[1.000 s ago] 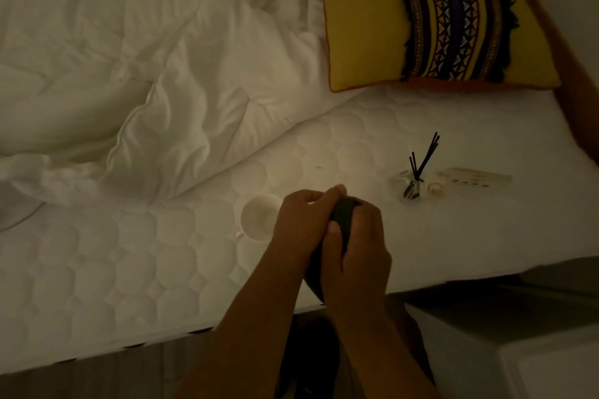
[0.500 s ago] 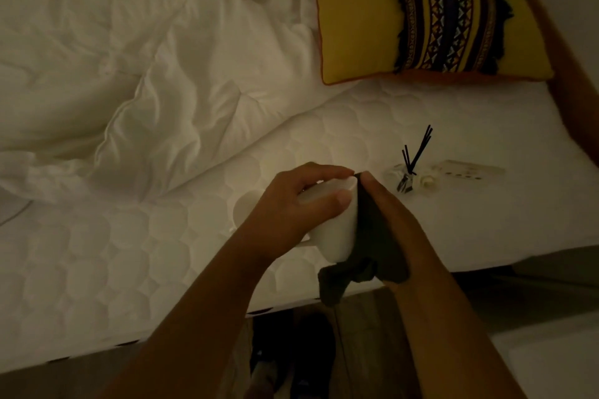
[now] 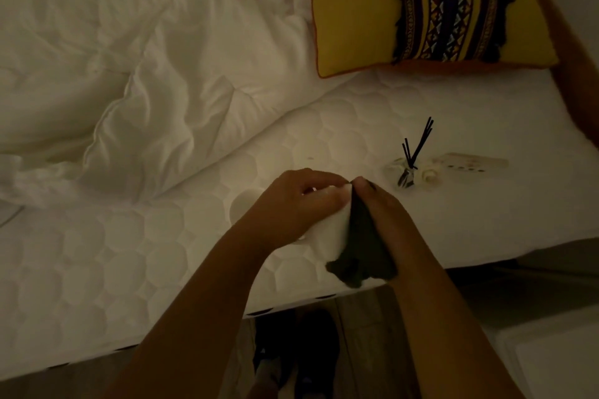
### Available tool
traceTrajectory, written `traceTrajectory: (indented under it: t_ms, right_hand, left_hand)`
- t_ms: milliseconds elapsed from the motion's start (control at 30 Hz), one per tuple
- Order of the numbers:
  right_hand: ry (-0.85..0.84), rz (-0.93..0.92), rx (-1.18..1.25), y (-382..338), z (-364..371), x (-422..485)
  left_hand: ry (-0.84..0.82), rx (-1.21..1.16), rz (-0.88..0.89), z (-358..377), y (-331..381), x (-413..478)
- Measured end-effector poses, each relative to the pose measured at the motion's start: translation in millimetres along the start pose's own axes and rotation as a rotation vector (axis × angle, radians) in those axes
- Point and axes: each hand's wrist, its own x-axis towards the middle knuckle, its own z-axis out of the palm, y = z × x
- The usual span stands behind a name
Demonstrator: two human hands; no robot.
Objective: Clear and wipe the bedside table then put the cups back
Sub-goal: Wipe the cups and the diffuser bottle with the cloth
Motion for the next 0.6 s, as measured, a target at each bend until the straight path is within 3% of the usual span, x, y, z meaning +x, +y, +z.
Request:
traceTrajectory:
  t_ms: [67,200,300,400,600]
  right_hand:
    - [-0.052,0.007,-0.135,39.7,23.8,-37.3]
    - [0.261,-0.202,-0.213,58.7,47.6,-40.0]
    - [0.185,-0.269,-0.329,76.6,54.3,-52.3]
    - [0.112,-0.302,-0.408,97.0,47.2,-48.7]
    - [0.115,-0.073,-0.301,125.2,35.4,-61.4]
  left_hand:
    - [0.038,0.103,-0.044,12.2,-5.2,7.3]
    - [0.273,0.150,-0.201,36.4,-21.9,19.0]
    - [0.423,0.171,-0.294,42.7,-36.1,25.3]
    - [0.486,0.300,-0.213,44.9,-46.3,32.7]
    - [0.398,0.645,0.024,53.7,-54.5,56.0]
